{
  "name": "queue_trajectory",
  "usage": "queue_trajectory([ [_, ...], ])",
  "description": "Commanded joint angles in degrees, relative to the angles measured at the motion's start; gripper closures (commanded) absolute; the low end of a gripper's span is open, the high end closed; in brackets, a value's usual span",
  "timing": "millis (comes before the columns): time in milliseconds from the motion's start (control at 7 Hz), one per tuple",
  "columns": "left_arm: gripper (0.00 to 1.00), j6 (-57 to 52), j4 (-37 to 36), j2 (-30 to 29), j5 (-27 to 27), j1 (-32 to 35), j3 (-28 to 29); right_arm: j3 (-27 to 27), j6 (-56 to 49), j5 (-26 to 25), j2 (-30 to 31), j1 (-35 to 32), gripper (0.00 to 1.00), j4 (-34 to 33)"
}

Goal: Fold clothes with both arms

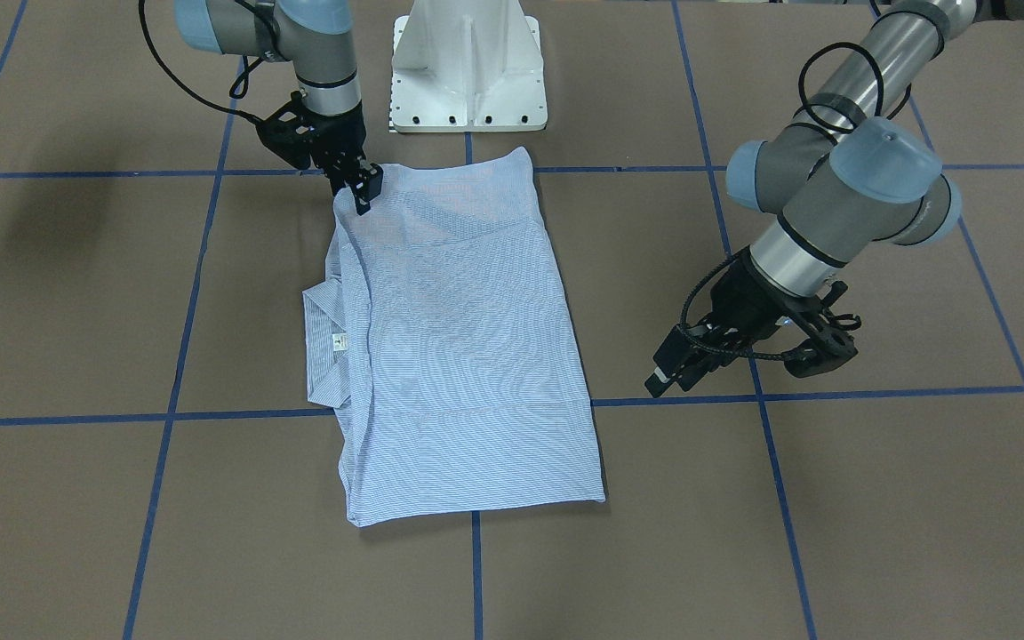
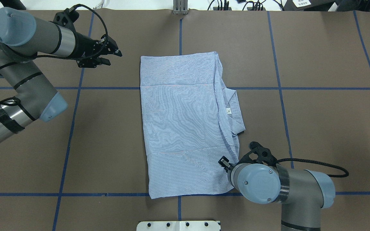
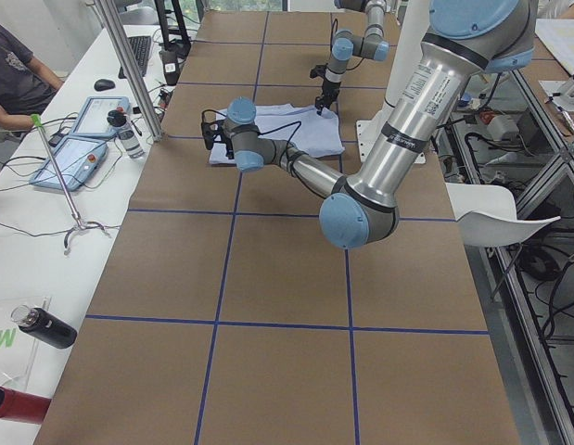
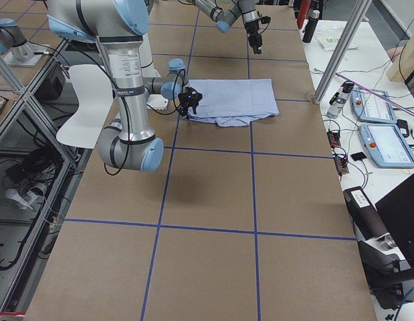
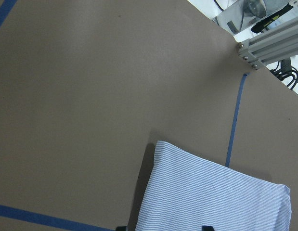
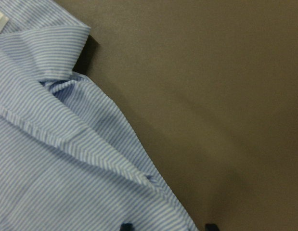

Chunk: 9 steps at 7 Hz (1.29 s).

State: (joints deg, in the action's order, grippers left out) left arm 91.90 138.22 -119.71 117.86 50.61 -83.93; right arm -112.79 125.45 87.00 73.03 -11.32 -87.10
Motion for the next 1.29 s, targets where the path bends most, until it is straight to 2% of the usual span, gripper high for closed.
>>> queue_trajectory([
  [0, 0.4, 0.03, -0.14, 0.79, 0.09, -0.07, -0.97, 0.03, -0.03, 0.01, 0.01, 0.07, 0.38, 0.0],
  [429, 0.4, 0.12, -0.32, 0.88, 0.0, 0.01, -1.59, 0.38, 0.14, 0.1, 0.19, 0.07, 0.35, 0.09],
  [571, 0.4, 0.03, -0.32, 0.88, 0.0, 0.01, -1.59, 0.38, 0.49, 0.1, -0.07, 0.07, 0.42, 0.18],
  [714, 0.4, 0.03, -0.32, 0.88, 0.0, 0.01, -1.59, 0.55, 0.67, 0.1, -0.08, 0.07, 0.53, 0.26],
  [857, 0.39, 0.03, -0.32, 0.88, 0.0, 0.01, -1.59, 0.55, 0.85, 0.01, -0.16, 0.07, 0.7, 0.26],
  [1000, 0.4, 0.12, -0.32, 0.88, 0.0, 0.01, -1.59, 0.64, 0.93, 0.01, -0.25, 0.07, 0.98, 0.26],
  [1143, 0.4, 0.12, -0.32, 0.88, 0.0, 0.01, -1.59, 0.38, 0.76, 0.09, -0.34, 0.07, 1.0, 0.35],
])
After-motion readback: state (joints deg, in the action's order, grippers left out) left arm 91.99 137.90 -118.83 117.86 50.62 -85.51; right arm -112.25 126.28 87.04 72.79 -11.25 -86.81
